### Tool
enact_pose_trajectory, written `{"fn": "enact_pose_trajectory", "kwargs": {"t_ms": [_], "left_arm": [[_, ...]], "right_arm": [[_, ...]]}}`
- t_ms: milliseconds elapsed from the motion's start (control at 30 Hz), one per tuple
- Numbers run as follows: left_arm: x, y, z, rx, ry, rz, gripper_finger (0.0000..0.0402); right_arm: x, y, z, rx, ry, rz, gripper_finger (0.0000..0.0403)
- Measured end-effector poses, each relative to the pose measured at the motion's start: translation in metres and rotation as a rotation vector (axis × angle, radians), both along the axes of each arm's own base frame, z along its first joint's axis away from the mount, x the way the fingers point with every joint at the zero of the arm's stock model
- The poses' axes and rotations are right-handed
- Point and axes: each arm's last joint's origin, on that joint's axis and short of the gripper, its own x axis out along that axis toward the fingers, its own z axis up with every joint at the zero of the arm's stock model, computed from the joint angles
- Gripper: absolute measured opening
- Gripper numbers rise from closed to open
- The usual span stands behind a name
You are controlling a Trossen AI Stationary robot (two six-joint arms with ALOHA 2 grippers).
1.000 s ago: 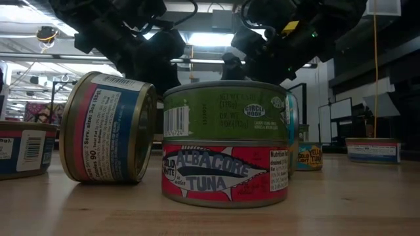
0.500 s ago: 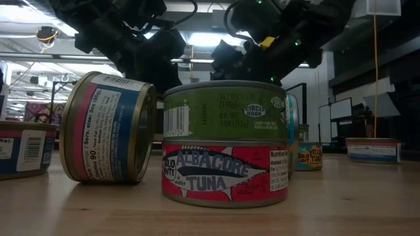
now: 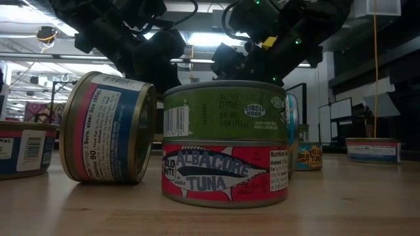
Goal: Stack canned seafood by type on shelf
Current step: Put the blue pink tuna can on the shelf
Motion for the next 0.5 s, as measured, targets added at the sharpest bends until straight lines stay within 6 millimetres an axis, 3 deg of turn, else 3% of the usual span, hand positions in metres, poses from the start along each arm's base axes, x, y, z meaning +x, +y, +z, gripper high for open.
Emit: {"fn": "enact_pose_trajectory", "kwargs": {"t_ms": [200, 500], "left_arm": [[0.0003, -0.0009, 0.0001, 0.010, 0.003, -0.046, 0.0022], [0.0000, -0.0015, 0.0081, 0.064, -0.029, -0.096, 0.0130]], "right_arm": [[-0.0002, 0.0003, -0.0003, 0.007, 0.001, -0.002, 0.0174], [-0.0003, 0.0001, -0.0003, 0.006, 0.001, -0.006, 0.0173]]}}
